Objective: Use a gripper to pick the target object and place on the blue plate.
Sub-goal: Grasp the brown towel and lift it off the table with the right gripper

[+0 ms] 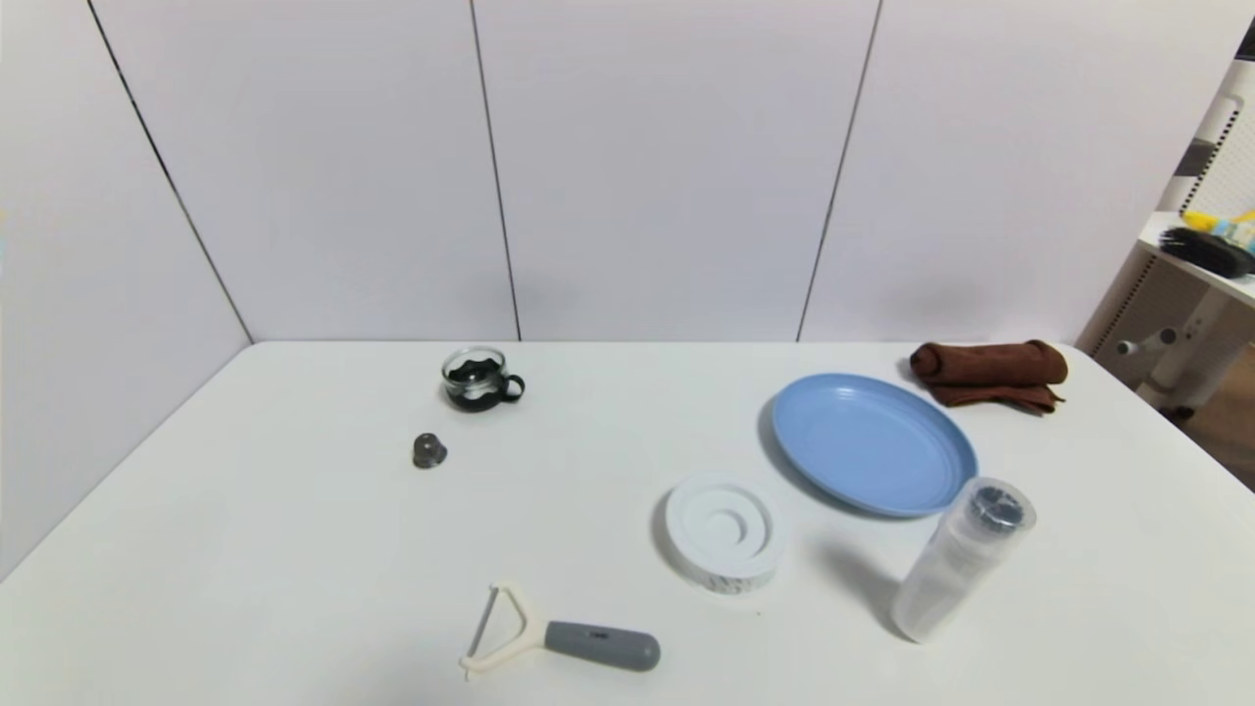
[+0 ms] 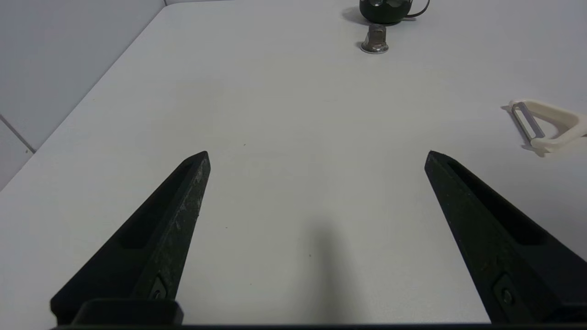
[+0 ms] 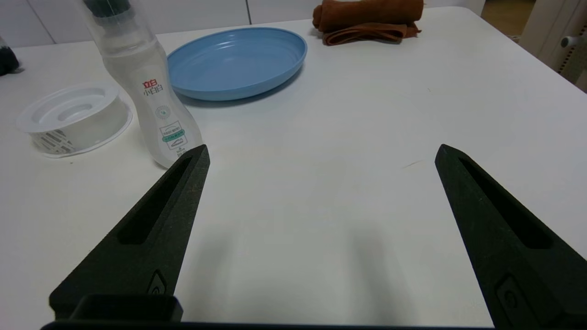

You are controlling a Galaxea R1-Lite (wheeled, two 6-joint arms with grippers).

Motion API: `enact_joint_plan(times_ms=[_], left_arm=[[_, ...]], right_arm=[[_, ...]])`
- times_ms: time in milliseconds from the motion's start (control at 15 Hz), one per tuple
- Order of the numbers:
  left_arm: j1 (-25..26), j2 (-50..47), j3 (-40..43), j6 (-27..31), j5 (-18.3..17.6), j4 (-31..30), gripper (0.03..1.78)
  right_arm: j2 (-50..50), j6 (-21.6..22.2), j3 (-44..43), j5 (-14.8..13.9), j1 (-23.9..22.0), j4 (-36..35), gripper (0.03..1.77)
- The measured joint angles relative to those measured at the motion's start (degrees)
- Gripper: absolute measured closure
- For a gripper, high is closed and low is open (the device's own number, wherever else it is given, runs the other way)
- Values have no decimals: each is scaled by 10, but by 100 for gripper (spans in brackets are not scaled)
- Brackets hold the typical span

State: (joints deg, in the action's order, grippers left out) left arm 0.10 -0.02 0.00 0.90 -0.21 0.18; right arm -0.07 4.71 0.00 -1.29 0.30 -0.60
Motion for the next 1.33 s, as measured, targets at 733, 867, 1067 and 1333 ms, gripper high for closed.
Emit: enact_joint_plan(times_ms=[733,867,1067,1333], left_arm=[[0,0,0,0,0,0,12],[0,0,0,0,0,0,12],[0,0,0,0,0,0,12],[0,0,0,0,0,0,12]], right_arm=[[72,5,-91,-2,0,69,10],[134,13,-160,-2,-7,111,10],[247,34,-258,-2,-30,148,10],[424,89,-408,-1,-51,159,10]])
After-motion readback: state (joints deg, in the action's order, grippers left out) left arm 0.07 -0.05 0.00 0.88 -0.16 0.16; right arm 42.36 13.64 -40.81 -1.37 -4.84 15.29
